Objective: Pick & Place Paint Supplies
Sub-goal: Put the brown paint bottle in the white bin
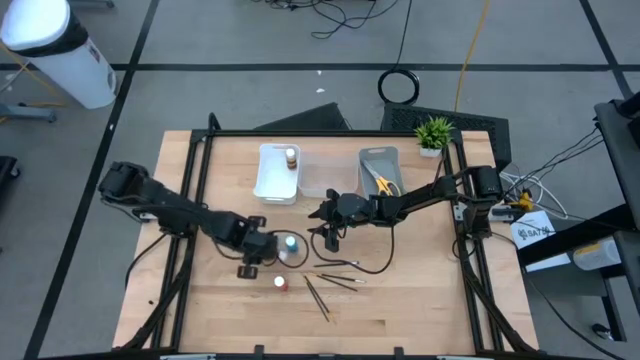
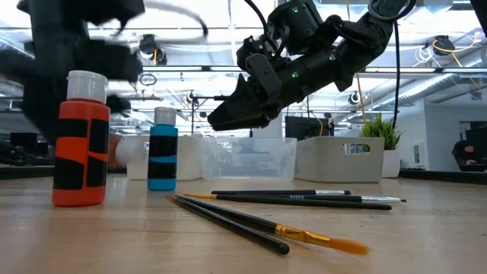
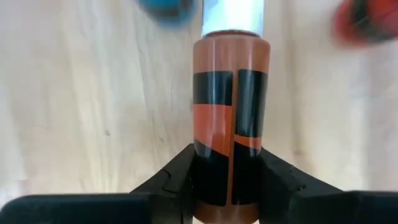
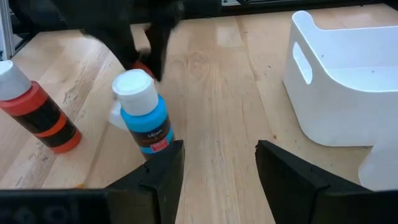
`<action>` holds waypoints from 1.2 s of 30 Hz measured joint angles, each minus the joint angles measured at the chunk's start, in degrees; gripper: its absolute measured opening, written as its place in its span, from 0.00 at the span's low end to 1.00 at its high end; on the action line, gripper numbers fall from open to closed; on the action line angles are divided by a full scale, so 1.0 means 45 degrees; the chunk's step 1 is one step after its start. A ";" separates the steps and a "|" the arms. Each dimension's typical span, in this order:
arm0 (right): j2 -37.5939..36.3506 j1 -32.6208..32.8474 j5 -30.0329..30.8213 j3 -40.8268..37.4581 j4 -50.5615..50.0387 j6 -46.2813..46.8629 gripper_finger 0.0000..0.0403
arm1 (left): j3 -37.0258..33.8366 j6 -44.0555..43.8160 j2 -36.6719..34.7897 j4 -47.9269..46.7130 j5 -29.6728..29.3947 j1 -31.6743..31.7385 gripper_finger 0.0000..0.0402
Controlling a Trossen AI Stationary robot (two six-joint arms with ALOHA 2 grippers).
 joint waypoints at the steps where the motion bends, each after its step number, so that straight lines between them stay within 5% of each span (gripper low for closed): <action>1: 0.0000 0.0000 0.0000 0.0000 -0.0003 0.0000 0.46 | 0.0000 0.0021 -0.0332 -0.0005 -0.0183 -0.0117 0.30; 7: 0.0000 0.0000 0.0000 0.0000 -0.0035 -0.0045 0.46 | -0.0126 0.1037 -0.2621 0.1434 -0.2171 -0.0815 0.30; 12: -0.0469 0.0000 -0.0024 -0.0023 0.0023 -0.0300 0.45 | -0.0988 0.2866 -0.4019 0.5488 -0.3089 -0.0871 0.30; 18: -0.1651 0.0403 -0.1599 -0.0010 0.0200 -0.1305 0.43 | -0.2745 0.4702 -0.4253 1.1173 -0.3089 -0.0351 0.30; 23: -0.2565 0.0994 -0.1637 -0.0010 0.0880 -0.1692 0.42 | -0.3720 0.4821 -0.4152 1.4542 -0.2602 0.0115 0.30; 32: -0.2305 0.1933 -0.1620 -0.0028 0.3928 -0.2037 0.47 | -0.3900 0.4294 -0.3234 1.6246 -0.1400 0.0580 0.30; 36: -0.2104 0.2238 -0.0248 0.0001 0.4418 -0.3305 0.57 | -0.3900 0.4270 -0.2461 1.7635 -0.0889 0.0655 0.30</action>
